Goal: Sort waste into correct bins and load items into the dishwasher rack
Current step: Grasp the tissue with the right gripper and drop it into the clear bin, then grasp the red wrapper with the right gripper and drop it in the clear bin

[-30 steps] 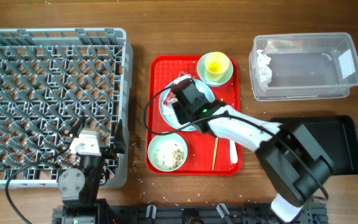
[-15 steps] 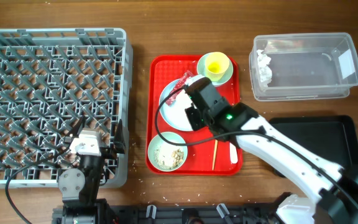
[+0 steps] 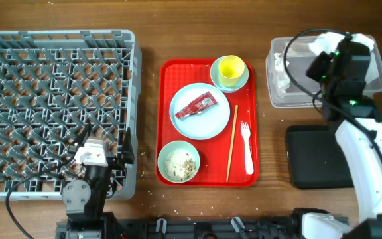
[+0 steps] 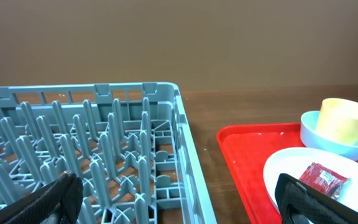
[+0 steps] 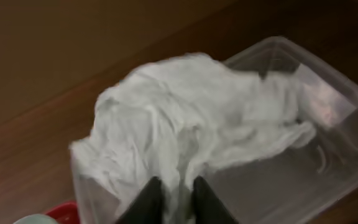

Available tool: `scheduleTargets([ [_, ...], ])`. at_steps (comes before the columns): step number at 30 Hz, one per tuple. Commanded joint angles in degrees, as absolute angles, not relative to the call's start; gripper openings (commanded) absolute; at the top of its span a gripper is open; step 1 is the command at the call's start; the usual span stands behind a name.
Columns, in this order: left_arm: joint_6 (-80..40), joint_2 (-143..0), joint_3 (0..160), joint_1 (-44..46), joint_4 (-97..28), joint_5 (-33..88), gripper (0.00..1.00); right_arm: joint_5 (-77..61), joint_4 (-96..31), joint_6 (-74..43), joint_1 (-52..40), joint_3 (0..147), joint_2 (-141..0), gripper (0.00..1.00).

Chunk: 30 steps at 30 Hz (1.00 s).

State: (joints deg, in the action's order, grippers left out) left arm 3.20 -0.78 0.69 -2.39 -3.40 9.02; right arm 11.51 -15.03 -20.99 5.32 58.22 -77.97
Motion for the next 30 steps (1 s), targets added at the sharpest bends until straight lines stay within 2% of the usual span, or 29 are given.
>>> scheduleTargets([
  [1, 4.1, -0.4, 0.3, -2.2, -3.5, 9.3, 1.0, -0.5, -14.2, -15.1, 11.0, 59.4, -84.1, 0.33],
  [2, 4.1, -0.4, 0.3, -2.2, -3.5, 9.3, 1.0, -3.4, -14.0, -12.9, 11.5, 59.5, -85.6, 0.7],
  [3, 4.1, -0.4, 0.3, -2.2, -3.5, 9.3, 1.0, -5.7, -14.1, -12.0, 11.5, 59.5, -86.6, 1.0],
  [6, 4.1, -0.4, 0.3, -2.2, -3.5, 9.3, 1.0, -15.1, -13.7, -14.5, 11.5, 59.7, -86.6, 1.0],
  [8, 4.1, -0.4, 0.3, -2.2, -3.5, 9.3, 1.0, -32.4, -13.7, -15.3, 11.3, 60.0, -85.8, 1.0],
  [11, 4.1, -0.4, 0.3, -2.2, -3.5, 9.3, 1.0, -49.4, -14.7, -17.1, 7.7, 60.0, -85.1, 1.0],
  [12, 4.1, -0.4, 0.3, -2.2, -3.5, 9.3, 1.0, -51.2, -16.5, -17.1, 3.6, 60.0, -85.1, 0.97],
  [13, 4.1, -0.4, 0.3, -2.2, -3.5, 9.3, 1.0, -51.1, -17.6, -17.1, 0.3, 60.0, -85.1, 0.86],
  [14, 4.1, -0.4, 0.3, -2.2, -3.5, 9.3, 1.0, -50.5, -18.5, -17.2, -4.7, 60.0, -85.1, 0.74],
  [16, 4.1, -0.4, 0.3, -2.2, -3.5, 9.3, 1.0, -38.9, -19.1, -24.0, -14.1, 60.0, -85.1, 0.7],
  [17, 4.1, -0.4, 0.3, -2.2, -3.5, 9.3, 1.0, -28.6, -19.9, -29.5, -19.1, 59.9, -85.1, 0.7],
  [18, 4.1, -0.4, 0.3, -2.2, -3.5, 9.3, 1.0, -15.9, -21.2, -38.6, -24.5, 59.5, -85.2, 0.59],
  [20, 4.1, -0.4, 0.3, -2.2, -3.5, 9.3, 1.0, 2.8, -22.9, -54.0, -33.1, 58.5, -86.3, 0.46],
  [23, 4.1, -0.4, 0.3, -2.2, -3.5, 9.3, 1.0, 13.1, -20.8, -64.5, -39.1, 58.5, -92.8, 0.46],
  [27, 4.1, -0.4, 0.3, -2.2, -3.5, 9.3, 1.0, 9.3, -8.6, -67.4, -39.4, 58.5, -104.3, 0.46],
  [30, 4.1, -0.4, 0.3, -2.2, -3.5, 9.3, 1.0, 8.5, -6.5, -70.7, -39.4, 58.5, -107.3, 0.48],
])
